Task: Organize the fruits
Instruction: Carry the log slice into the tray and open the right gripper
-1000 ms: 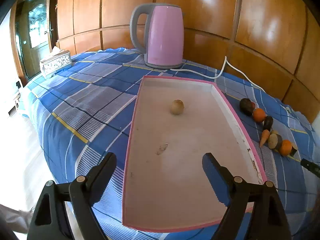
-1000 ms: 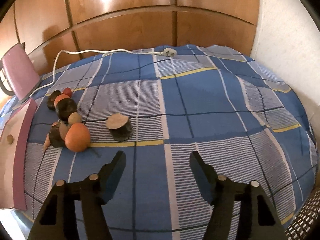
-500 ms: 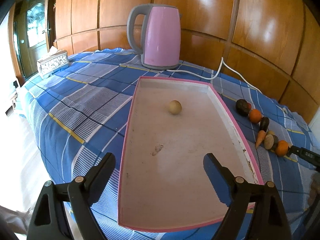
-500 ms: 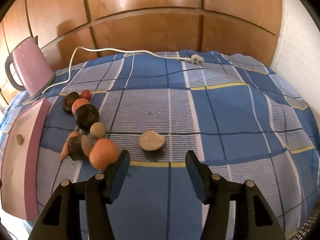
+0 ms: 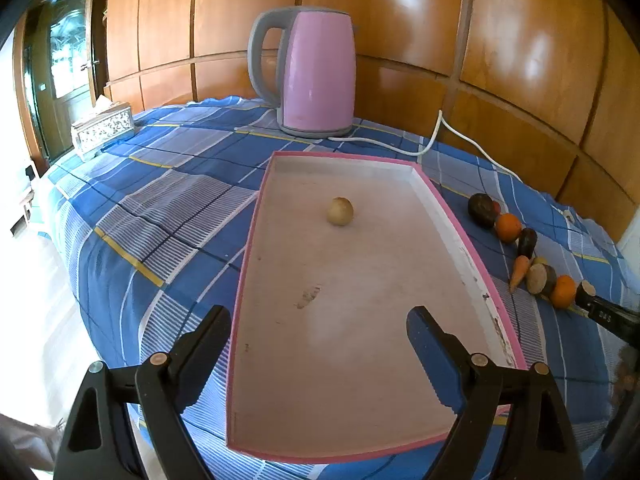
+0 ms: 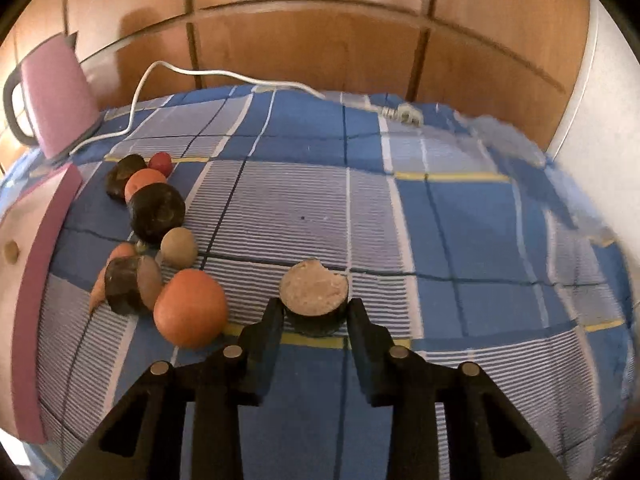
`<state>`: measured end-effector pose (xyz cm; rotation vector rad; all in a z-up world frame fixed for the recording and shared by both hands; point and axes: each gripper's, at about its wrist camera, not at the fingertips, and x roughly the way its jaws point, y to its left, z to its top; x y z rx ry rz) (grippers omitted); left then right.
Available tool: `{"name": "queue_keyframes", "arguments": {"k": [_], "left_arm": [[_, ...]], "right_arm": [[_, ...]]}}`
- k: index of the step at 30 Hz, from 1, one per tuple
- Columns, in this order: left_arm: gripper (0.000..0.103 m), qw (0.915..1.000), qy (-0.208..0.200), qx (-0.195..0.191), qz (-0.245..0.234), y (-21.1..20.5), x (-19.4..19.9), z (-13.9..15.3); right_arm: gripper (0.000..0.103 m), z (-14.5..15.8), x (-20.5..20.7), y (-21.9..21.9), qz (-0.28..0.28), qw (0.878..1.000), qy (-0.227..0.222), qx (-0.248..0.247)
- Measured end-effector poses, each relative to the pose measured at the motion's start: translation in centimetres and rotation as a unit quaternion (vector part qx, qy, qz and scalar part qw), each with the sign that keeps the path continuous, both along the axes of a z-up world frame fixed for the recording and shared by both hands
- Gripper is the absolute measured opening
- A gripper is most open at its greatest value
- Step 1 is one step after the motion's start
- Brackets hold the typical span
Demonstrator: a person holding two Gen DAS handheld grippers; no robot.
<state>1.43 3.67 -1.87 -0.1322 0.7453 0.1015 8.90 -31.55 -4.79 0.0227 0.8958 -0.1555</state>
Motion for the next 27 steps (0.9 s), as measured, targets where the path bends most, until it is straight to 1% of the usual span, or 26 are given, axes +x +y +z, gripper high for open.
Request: {"name": "queue_keyframes", "arguments": {"k": [4,13,22,25,27], "left_arm": [[0.090,1.0000,-0.001,0.005,-0.006,-0.4,-0.2,0.2],[0.090,1.0000,-0.006,-0.005,0.005,0.3,-0.7,0.7],[0.090,0.9995,-0.014,-0.005,0.026,1.5,-1.0,1.4],[0.091,0.9992,-0.018,-0.007,0.034,2.0,-1.1,1.7],[0.092,0.9990,-0.020,-0.006,0.039,2.4,-1.1,1.9]], "right_arm": [[0.033,0.6,-0.8,0.8,0.016,1.000,-0.015,-0.017],[0.033,2.0,-2.7,2.3,0.035,0.998,-0.046,-0.024],[0.033,3.7,-4.4,3.7,0.057,0.996,-0.069,-0.006],[0.033,4.3,-4.8,4.8,0.074,0.994,-0.076,-0.001],[0.033,4.7,-4.8,6.1,0.095,0.992,-0.079,0.001]]}}
